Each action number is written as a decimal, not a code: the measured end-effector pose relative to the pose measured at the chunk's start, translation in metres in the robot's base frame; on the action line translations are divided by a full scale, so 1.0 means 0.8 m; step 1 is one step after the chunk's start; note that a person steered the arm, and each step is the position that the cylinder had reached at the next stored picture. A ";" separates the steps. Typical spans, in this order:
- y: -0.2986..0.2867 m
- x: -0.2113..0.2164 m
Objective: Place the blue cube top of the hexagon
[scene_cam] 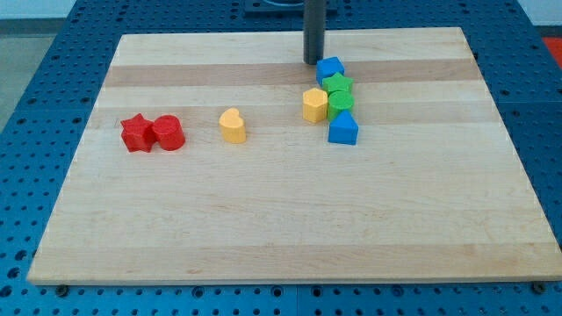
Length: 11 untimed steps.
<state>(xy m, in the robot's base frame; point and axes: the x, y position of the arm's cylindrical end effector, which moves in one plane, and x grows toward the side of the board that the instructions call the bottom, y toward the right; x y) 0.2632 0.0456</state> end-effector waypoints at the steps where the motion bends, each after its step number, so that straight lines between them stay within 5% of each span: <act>1: 0.035 0.000; 11: 0.005 0.038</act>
<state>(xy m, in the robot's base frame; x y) 0.2937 0.0497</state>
